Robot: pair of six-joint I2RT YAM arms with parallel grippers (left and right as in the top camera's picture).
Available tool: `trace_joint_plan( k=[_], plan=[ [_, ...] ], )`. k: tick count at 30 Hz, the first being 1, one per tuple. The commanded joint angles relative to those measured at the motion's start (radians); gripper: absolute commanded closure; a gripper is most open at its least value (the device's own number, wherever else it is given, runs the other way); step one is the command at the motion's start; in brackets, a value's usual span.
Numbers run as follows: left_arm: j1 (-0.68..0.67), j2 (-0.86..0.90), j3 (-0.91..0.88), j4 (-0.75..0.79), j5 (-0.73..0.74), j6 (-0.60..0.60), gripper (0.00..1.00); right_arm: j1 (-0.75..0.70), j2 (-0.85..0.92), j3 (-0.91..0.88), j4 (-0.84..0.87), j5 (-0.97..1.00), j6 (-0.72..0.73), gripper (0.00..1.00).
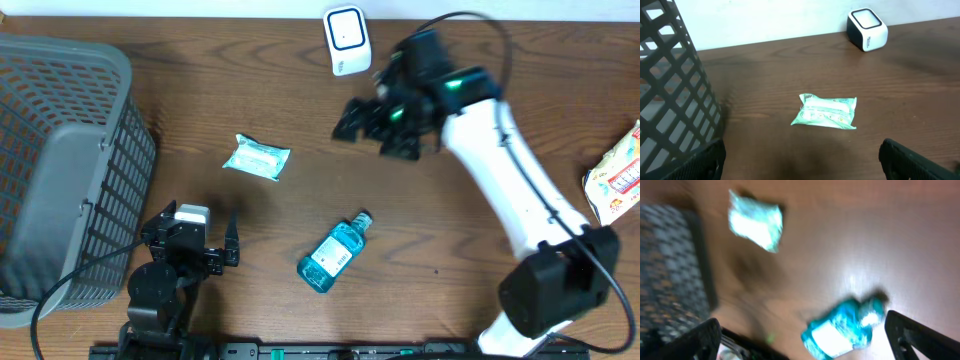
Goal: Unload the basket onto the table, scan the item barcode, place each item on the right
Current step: 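Move the right gripper back over the blue mouthwash bottle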
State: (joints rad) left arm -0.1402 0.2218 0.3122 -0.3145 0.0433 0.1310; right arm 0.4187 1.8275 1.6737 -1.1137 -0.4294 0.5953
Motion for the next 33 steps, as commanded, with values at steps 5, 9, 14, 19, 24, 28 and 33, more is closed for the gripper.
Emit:
trace_joint_plan(
  k=[5,9,14,19,24,28,33],
  plan=[
    [0.000,-0.002,-0.001,0.001,0.002,-0.001,0.02,0.162,0.121,-0.002,-0.186,0.237,0.425,0.01],
    [0.000,-0.002,-0.001,0.001,0.002,-0.001,0.02,0.208,0.188,-0.002,-0.192,0.236,0.440,0.01],
    [0.000,-0.002,-0.001,0.001,0.002,-0.001,0.02,0.258,0.268,-0.002,-0.193,0.236,0.449,0.01],
    [0.000,-0.002,-0.001,0.001,0.002,-0.001,0.02,0.278,0.332,-0.003,-0.221,0.241,0.468,0.12],
    [0.000,-0.002,-0.001,0.001,0.002,-0.001,0.02,0.284,0.367,-0.004,-0.244,0.240,0.474,0.12],
    [0.000,-0.002,-0.001,0.001,0.002,-0.001,0.02,0.288,0.367,-0.011,-0.280,0.240,0.476,0.01],
    [0.000,-0.002,-0.001,0.001,0.002,-0.001,0.02,0.301,0.367,-0.037,-0.285,0.251,0.497,0.01]
  ],
)
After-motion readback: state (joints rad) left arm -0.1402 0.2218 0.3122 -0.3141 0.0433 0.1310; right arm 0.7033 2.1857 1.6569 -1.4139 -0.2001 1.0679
